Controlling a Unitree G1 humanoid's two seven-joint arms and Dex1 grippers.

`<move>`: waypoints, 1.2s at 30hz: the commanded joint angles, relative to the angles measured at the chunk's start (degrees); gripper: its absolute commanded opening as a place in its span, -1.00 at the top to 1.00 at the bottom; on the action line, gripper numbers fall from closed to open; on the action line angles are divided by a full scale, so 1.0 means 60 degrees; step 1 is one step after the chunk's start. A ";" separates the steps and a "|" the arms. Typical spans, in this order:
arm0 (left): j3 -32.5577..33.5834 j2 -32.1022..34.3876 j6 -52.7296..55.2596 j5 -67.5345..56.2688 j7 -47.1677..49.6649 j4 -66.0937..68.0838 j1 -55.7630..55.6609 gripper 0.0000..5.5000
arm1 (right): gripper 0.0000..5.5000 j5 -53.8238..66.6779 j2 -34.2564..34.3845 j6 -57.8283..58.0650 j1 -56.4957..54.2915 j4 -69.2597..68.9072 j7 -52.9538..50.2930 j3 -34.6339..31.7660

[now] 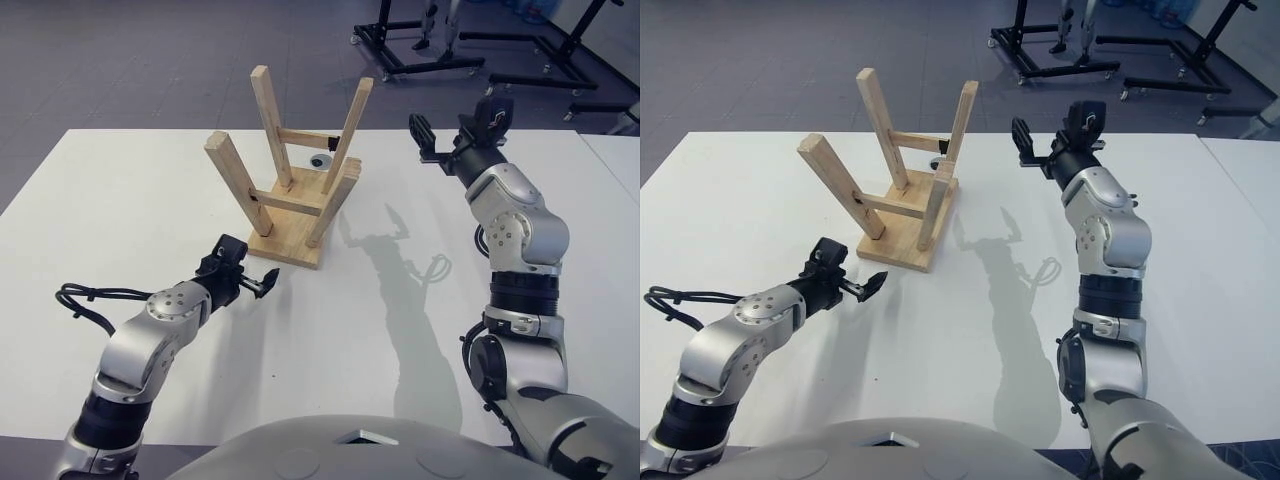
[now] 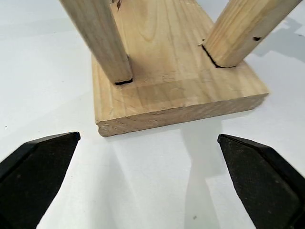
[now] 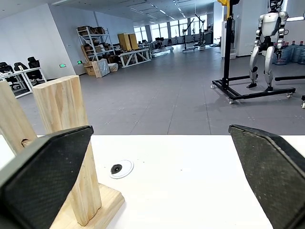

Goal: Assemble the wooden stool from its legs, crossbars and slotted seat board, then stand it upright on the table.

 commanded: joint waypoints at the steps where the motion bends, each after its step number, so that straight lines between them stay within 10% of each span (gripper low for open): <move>1: -0.0627 -0.0686 -0.0779 0.0882 0.0407 0.1286 -0.0289 -0.96 | -0.91 -0.0166 -0.0040 -0.0129 0.0072 0.0162 0.0026 0.0068; 14: 0.3178 -0.0919 -0.2821 0.1861 0.2495 0.6113 -0.2096 -0.96 | -0.91 -0.0575 0.0066 -0.0468 0.0283 0.0562 0.0336 0.0554; 23: 0.4187 -0.0152 0.2344 -0.0813 0.0497 -0.0728 -0.1724 -0.96 | -0.91 -0.0583 0.0070 -0.0414 0.0648 0.0283 0.0250 0.0431; 36: 0.1058 -0.1385 0.2203 0.0142 0.0742 0.1581 -0.3810 -0.96 | -0.91 -0.0624 0.0453 -0.0601 0.0577 0.0446 0.0033 0.0538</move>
